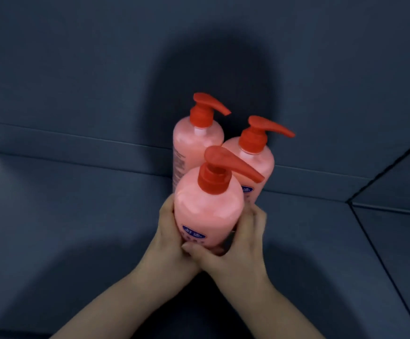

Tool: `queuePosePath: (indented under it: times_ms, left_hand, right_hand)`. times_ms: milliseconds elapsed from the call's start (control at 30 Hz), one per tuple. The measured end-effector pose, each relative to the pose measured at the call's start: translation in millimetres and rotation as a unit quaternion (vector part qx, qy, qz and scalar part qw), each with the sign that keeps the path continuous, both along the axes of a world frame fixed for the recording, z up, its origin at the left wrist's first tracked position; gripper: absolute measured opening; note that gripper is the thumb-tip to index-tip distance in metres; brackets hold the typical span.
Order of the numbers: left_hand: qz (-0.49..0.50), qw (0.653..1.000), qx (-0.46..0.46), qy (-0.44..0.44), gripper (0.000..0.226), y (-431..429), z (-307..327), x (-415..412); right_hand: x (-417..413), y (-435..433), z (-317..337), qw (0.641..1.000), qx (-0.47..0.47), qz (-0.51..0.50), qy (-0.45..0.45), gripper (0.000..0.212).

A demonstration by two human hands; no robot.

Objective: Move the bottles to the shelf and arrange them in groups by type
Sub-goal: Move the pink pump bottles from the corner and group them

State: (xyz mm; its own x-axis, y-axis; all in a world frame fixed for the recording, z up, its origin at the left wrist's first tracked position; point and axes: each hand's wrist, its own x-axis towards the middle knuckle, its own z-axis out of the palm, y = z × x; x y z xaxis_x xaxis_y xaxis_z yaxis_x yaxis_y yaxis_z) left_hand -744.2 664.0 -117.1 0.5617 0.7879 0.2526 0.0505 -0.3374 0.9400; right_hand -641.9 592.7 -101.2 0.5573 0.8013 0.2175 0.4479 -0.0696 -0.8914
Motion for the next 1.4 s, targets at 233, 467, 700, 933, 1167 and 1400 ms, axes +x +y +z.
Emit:
queuePosePath:
  times_ms: [233,467,700,933,1167,1400]
  left_hand:
    - [0.042,0.999,0.001,0.030,0.094,30.6,-10.7,16.6]
    - [0.030,0.997,0.018,0.063,0.094,39.1,-10.0,13.5]
    - [0.076,0.964,0.079,0.243,0.103,24.2,13.7,1.8]
    - [0.009,0.759,0.250,0.602,0.048,-41.6,41.9,8.8]
    - [0.007,0.818,0.447,0.362,0.052,-143.5,55.9,102.9]
    - [-0.113,0.813,0.503,0.272,0.062,-284.0,61.7,224.5]
  right_hand:
    - [1.0,24.5,-3.4,0.998,0.010,-0.060,0.001,0.079]
    - [-0.4,26.1,-7.0,0.998,-0.002,-0.070,0.004,0.078]
    - [14.0,19.7,-1.8,0.996,-0.068,0.000,-0.062,0.080]
    - [62.6,-46.3,29.3,0.966,-0.119,0.087,-0.211,0.056]
    - [135.9,-176.9,55.5,0.928,-0.183,0.071,-0.317,0.064]
    - [217.5,-360.7,65.3,0.908,-0.248,-0.098,-0.322,0.080]
